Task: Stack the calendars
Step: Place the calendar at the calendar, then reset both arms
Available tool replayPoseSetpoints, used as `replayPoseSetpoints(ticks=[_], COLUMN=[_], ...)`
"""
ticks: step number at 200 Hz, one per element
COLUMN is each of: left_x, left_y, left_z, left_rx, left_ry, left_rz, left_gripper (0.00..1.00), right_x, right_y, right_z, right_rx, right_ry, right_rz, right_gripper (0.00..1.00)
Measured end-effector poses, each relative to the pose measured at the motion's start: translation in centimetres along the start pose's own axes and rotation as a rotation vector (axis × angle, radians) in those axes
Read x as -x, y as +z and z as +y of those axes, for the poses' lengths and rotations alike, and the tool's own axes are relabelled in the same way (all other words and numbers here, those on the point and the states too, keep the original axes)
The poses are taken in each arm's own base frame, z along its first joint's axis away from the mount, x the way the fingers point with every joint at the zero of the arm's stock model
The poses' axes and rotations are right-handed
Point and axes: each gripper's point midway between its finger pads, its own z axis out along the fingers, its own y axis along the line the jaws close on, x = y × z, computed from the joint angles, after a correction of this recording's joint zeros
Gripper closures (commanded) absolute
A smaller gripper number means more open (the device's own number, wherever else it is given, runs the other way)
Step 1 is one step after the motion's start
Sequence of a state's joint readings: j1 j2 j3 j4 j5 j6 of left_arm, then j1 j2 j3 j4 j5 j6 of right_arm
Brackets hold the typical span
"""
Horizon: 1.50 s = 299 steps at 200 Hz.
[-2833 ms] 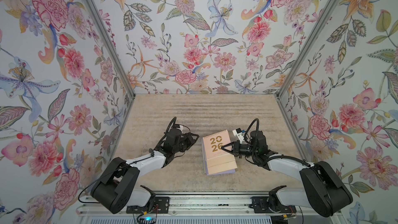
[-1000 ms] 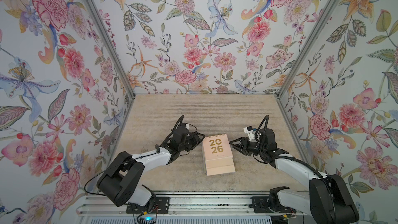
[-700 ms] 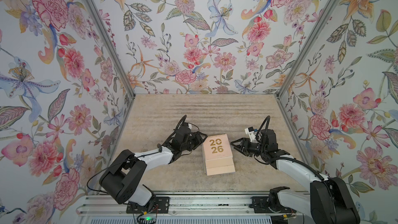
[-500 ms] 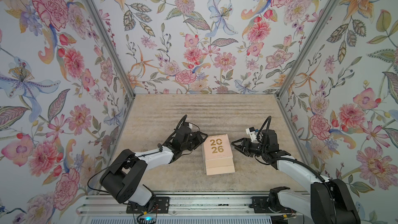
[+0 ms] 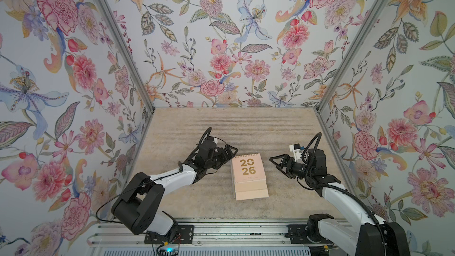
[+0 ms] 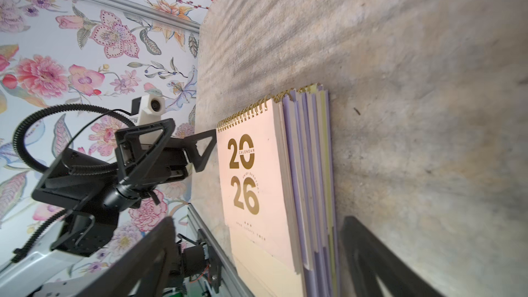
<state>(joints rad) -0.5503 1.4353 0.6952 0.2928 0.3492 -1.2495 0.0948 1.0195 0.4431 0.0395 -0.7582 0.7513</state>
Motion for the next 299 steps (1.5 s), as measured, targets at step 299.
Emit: replayPoseSetpoints(ticks=[299], left_x=[15.6], left_y=[-18.2], left_z=[16.8], left_rx=[0.844], left_ry=[0.915], left_rz=[-0.955], left_gripper=[0.00], right_x=[13.4], right_y=[-7.7], right_z=[-12.9], right_rx=[-0.875], right_ry=[-0.677], right_rz=[-0.830], right_gripper=[0.01])
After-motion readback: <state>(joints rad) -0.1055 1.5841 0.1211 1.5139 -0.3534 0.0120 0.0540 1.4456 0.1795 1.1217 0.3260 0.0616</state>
